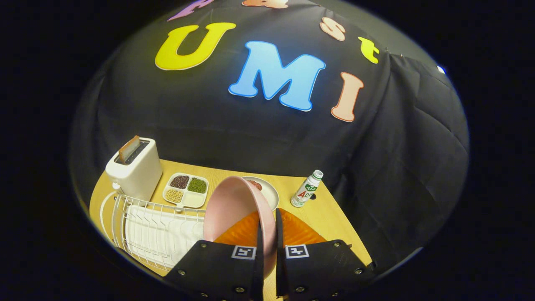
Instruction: Take the plate from the dish rack, then take the spoon from the basket and place it into the plate.
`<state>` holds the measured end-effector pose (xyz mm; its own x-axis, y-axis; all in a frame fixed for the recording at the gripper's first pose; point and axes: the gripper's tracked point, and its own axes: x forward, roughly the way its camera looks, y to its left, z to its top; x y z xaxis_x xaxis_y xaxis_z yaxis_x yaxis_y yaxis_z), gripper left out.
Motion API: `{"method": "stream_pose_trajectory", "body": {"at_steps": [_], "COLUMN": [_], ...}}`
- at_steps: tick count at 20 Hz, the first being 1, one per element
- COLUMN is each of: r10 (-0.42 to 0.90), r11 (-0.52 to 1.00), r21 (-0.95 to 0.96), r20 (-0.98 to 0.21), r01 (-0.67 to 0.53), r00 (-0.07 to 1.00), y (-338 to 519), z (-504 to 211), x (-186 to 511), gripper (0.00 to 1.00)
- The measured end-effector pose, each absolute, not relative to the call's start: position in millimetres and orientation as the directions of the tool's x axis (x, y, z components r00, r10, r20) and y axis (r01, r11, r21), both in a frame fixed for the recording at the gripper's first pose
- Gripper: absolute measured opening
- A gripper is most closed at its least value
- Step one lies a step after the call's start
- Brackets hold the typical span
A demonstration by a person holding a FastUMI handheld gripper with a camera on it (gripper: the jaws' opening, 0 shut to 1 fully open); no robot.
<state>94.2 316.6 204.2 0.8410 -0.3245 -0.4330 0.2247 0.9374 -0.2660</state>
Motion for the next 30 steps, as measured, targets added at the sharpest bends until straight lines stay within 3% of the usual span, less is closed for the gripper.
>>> {"method": "stream_pose_trajectory", "body": {"at_steps": [4, 12, 23, 30], "r10": [-0.298, -0.265, -0.068, 0.108], "r11": [0.947, 0.964, 0.994, 0.986], "r21": [-0.235, -0.147, 0.043, 0.164], "r20": [-0.393, -0.431, -0.488, -0.543], "r01": [0.218, 0.222, 0.102, -0.021], "r00": [0.87, 0.863, 0.87, 0.833], "y": [282.4, 208.9, 169.6, 183.1], "z": [228.1, 224.4, 165.5, 89.5], "x": [66.6, 8.3, -50.6, -81.8], "gripper": [0.11, 0.11, 0.11, 0.11]}}
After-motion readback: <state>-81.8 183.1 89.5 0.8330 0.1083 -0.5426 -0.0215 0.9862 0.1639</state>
